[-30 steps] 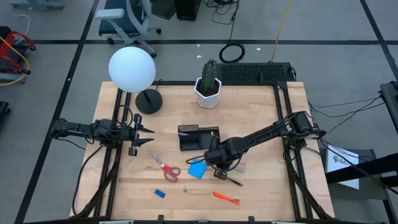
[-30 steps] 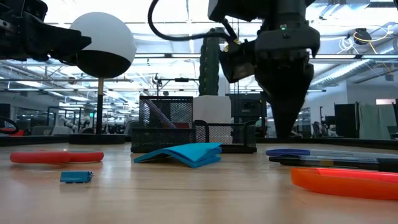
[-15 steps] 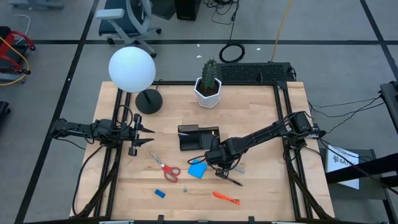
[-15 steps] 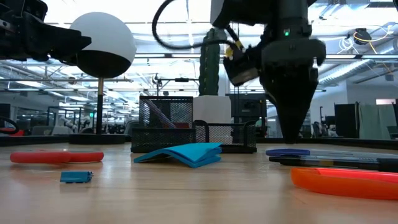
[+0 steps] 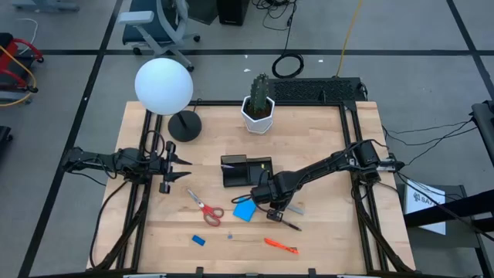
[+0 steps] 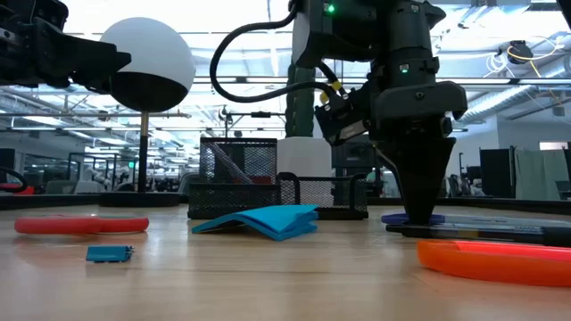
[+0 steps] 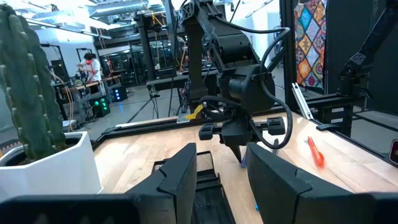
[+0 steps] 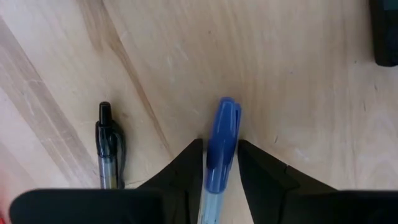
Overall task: Pick and place office supplies into organizer
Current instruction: Put the blue pen into the black desk organizer
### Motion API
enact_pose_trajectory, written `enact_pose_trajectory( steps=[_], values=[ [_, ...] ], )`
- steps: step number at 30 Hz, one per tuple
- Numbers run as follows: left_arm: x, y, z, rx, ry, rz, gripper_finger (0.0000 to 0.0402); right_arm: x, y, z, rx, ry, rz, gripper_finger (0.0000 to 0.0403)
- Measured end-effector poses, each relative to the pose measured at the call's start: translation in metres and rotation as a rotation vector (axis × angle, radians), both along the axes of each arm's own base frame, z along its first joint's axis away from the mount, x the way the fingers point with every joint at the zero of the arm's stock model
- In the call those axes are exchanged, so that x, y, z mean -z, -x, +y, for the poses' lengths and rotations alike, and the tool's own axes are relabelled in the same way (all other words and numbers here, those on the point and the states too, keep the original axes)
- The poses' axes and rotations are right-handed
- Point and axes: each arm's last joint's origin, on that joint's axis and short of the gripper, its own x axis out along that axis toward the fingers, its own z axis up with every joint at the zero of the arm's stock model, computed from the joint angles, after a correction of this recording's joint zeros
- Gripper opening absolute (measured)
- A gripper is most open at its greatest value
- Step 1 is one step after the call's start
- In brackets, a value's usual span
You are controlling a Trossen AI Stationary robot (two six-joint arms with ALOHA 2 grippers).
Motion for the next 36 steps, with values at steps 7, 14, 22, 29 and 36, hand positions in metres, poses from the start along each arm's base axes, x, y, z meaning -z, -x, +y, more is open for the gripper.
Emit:
enact_pose_trajectory(
  steps=[7,14,22,29,36],
  values=[
    [0.0,0.0,0.0,0.0,0.0,0.0,0.0145,0.0012,0.0004,0.0,-0.046,0.0,0.001,0.0077],
    [0.0,0.0,0.0,0.0,0.0,0.0,0.0145,0.0015,0.0004,0.0001,-0.095,-0.003,-0.004,0.0032],
    [0.0,0.0,0.0,0.0,0.0,0.0,0.0145,0.0015,0.001,0.0,-0.101,-0.003,0.002,0.0032],
    [0.0,0.0,0.0,0.0,0.0,0.0,0.0145,0.0019,0.001,-0.0038,-0.111,-0.012,0.01,0.0032],
    [0.0,0.0,0.0,0.0,0.0,0.0,0.0145,-0.0062,0.0002,-0.0088,-0.11,-0.022,-0.019,0.0032]
  ],
)
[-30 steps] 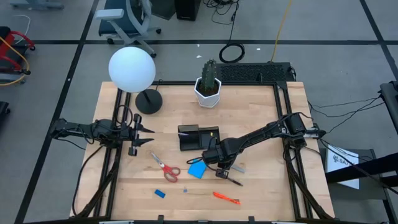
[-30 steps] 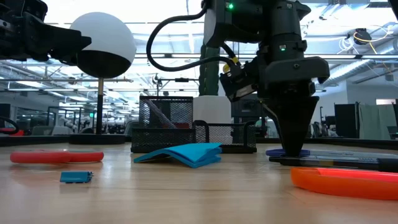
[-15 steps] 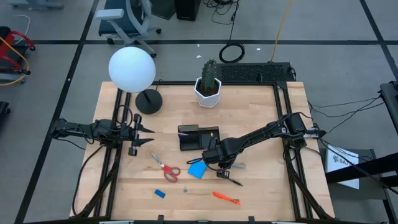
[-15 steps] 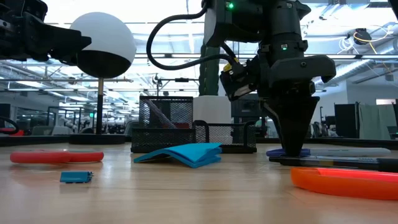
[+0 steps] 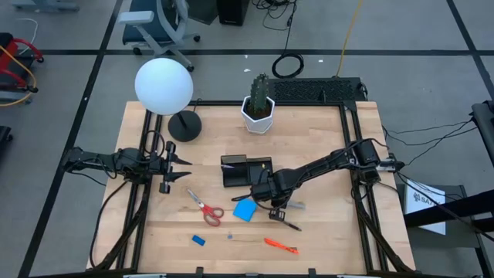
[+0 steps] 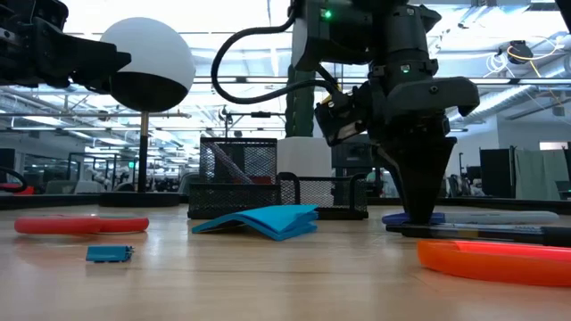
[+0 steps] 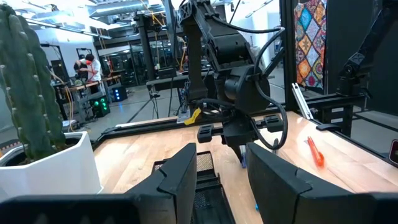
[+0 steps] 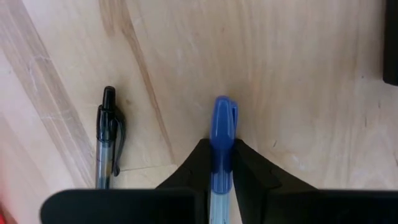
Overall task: Pick and place office supplies into organizer
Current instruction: Put the blue pen into the black desk organizer
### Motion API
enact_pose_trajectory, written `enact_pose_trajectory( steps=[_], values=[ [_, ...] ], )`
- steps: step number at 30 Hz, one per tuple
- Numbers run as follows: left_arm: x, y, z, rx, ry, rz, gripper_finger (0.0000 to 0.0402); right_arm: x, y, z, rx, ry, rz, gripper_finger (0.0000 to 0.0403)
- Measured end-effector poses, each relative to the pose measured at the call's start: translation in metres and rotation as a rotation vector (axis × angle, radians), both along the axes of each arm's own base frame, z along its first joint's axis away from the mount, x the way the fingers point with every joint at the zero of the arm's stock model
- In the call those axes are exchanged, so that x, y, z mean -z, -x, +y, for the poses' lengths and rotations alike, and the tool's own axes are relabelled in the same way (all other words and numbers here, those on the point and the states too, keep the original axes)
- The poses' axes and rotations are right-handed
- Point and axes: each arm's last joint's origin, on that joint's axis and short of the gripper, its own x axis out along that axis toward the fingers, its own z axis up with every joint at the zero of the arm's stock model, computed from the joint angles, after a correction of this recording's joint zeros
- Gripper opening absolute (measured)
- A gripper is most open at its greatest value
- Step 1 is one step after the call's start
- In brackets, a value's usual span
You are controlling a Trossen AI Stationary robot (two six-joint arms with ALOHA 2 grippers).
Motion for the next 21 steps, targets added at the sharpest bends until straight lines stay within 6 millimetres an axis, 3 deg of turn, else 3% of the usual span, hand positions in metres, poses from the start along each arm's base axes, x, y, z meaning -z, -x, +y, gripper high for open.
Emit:
enact_pose_trajectory(
  steps=[11,21],
  values=[
    [0.0,0.0,0.0,0.0,0.0,0.0,0.0145,-0.022,-0.002,-0.002,-0.008,-0.009,-0.126,0.0032],
    [0.0,0.0,0.0,0.0,0.0,0.0,0.0145,-0.032,-0.017,-0.001,-0.053,-0.038,-0.305,0.0032]
  ],
)
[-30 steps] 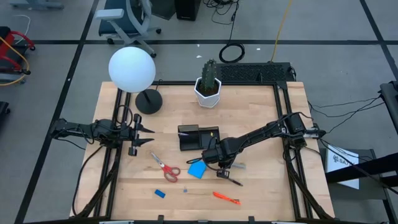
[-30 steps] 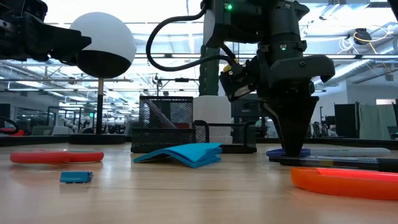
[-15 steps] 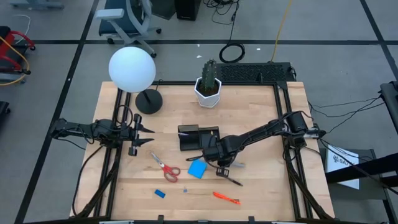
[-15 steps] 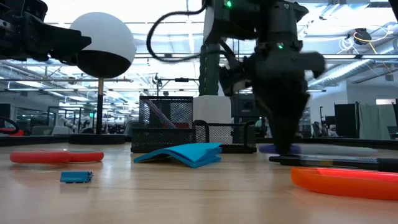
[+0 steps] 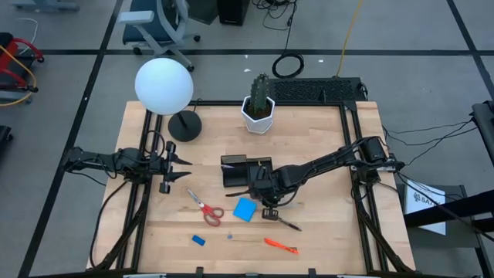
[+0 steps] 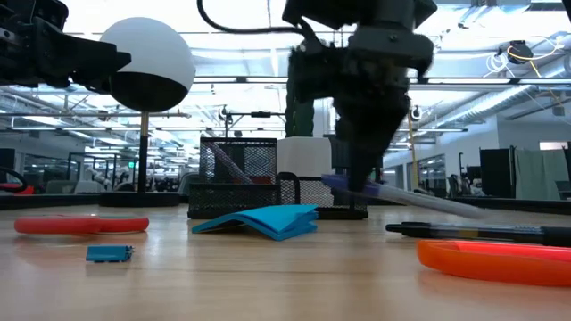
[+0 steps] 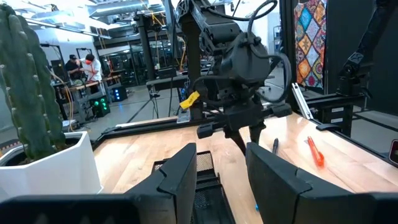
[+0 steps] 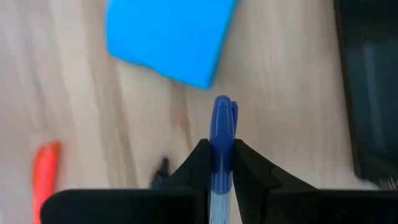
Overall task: Pick and place office supplies into organizer
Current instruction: Put the blue pen into the black desk organizer
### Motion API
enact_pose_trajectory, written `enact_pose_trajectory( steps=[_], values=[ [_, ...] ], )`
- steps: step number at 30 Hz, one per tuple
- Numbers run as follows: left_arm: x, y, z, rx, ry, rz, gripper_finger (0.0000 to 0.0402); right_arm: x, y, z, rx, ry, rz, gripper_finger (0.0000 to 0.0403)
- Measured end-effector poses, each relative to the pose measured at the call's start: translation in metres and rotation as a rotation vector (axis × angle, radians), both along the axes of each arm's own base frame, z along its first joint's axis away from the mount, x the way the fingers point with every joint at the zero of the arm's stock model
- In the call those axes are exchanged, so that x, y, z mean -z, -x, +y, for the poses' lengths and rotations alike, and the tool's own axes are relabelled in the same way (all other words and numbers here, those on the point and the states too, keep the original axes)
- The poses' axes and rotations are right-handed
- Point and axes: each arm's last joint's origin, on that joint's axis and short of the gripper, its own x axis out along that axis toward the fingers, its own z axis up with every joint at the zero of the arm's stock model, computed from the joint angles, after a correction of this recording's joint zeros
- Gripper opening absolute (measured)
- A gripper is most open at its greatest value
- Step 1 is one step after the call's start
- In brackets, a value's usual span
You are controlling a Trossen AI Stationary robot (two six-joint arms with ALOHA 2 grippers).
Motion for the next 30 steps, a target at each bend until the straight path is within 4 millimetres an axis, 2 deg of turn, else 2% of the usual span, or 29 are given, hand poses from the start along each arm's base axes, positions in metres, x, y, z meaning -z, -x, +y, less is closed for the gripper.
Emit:
enact_pose_trajectory(
  steps=[7,15,30],
  values=[
    [0.0,0.0,0.0,0.0,0.0,0.0,0.0145,-0.006,-0.015,-0.007,-0.044,0.0,-0.161,0.0032],
    [0.0,0.0,0.0,0.0,0.0,0.0,0.0145,-0.016,-0.034,-0.02,-0.106,0.112,-0.39,0.0032],
    [0.0,0.0,0.0,0.0,0.0,0.0,0.0145,-0.047,-0.061,-0.028,-0.197,0.207,-0.828,0.0032]
  ],
)
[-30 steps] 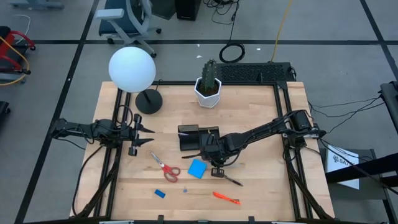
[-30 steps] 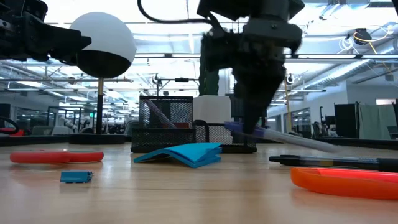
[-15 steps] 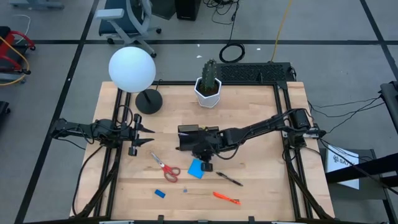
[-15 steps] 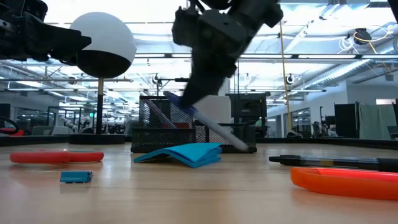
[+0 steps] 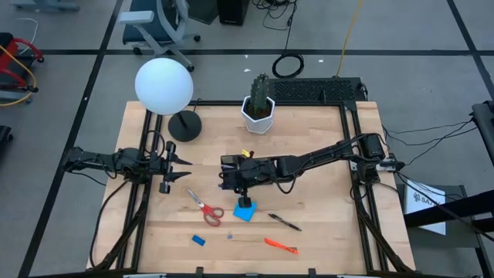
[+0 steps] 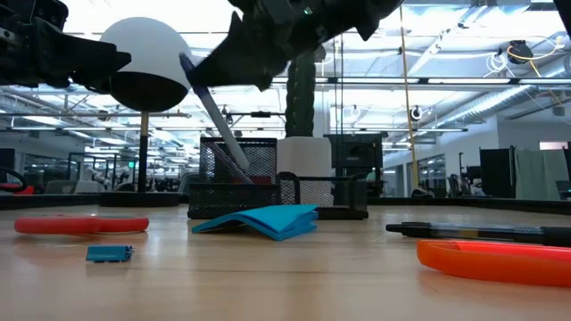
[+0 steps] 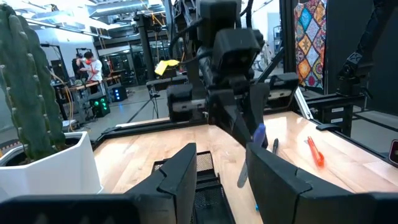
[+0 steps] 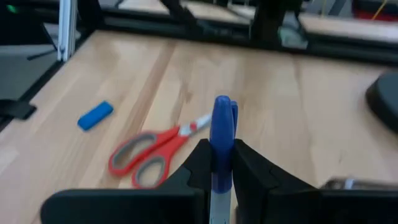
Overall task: Pick and place office supplies into organizer
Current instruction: Put the blue pen into the black desk organizer
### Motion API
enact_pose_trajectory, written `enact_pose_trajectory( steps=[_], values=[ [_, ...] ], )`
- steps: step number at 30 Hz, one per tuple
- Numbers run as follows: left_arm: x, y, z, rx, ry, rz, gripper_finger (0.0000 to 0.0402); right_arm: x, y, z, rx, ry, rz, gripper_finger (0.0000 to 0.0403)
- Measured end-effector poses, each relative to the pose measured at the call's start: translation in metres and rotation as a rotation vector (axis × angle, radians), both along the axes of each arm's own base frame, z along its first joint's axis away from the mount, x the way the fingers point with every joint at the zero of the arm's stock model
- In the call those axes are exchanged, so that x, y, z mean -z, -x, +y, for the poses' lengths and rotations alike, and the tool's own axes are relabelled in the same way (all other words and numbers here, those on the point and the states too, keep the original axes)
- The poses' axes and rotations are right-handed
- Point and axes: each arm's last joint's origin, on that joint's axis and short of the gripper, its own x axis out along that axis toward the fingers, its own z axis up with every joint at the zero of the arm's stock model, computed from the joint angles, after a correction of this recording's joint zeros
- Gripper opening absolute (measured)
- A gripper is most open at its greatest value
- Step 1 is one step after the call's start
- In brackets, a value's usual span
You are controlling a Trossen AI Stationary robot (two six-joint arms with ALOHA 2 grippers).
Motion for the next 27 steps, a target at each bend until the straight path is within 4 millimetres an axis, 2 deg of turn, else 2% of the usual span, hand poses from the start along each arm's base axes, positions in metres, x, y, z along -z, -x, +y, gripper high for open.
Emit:
enact_pose_trajectory(
  steps=[7,14,27],
  values=[
    [0.0,0.0,0.0,0.0,0.0,0.0,0.0145,-0.011,-0.005,-0.002,-0.007,0.011,-0.124,0.0032],
    [0.0,0.0,0.0,0.0,0.0,0.0,0.0145,-0.017,-0.009,-0.018,0.034,0.006,-0.196,0.0032],
    [0.0,0.0,0.0,0.0,0.0,0.0,0.0145,0.002,0.006,-0.058,0.133,-0.032,-0.349,0.0032]
  ],
)
